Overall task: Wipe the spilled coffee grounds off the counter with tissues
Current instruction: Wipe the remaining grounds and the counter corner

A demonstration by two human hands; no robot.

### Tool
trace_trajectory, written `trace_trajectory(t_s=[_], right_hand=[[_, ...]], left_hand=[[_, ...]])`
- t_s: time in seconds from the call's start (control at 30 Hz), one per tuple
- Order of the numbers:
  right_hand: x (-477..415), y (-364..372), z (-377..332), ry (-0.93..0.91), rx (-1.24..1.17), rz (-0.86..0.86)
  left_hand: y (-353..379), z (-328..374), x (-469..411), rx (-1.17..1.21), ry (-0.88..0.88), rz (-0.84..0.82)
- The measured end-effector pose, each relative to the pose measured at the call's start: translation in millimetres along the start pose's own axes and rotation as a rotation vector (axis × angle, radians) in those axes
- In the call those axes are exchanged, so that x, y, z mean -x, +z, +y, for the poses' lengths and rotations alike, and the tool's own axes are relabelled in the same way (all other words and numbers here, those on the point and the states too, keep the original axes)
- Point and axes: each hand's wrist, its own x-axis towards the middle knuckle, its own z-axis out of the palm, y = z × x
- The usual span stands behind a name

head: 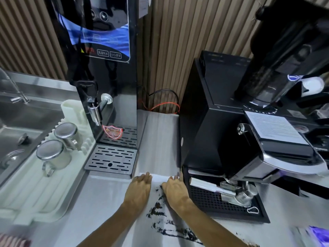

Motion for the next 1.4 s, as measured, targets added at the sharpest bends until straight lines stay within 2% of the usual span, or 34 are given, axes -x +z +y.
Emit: trace_trajectory(t_s=[0.13,0.3,0.47,0.53,0.7,0.93,1.13,1.4], right_hand=[[21,10,-3,-0.029,-0.045,0.008],[44,4,2,-0.095,-0.09,0.045],[38,-9,28,-0.036,-0.31,0.095],[28,-16,35,-0.013,-0.38,0.073],[4,-18,41,-0.046,-0.419,0.055],[9,-9,50,-0.15,-0.357,0.024],[29,-6,34,-0.232,-0.268,0.066],[49,3,32,-0.318,-0.361,-0.008]], left_hand=[[-2,1,25,0.089,0.097,0.121],[4,0,50,0.235,0.01,0.188],[-13,-11,49,0.635,-0.077,0.251],[-25,-17,40,0.706,-0.073,0.222],[-21,-26,24,0.693,-0.071,0.107],[-25,-26,33,0.731,-0.15,0.044],[-20,-13,59,0.732,-0.224,0.029],[-17,14,102,0.728,-0.32,0.071]])
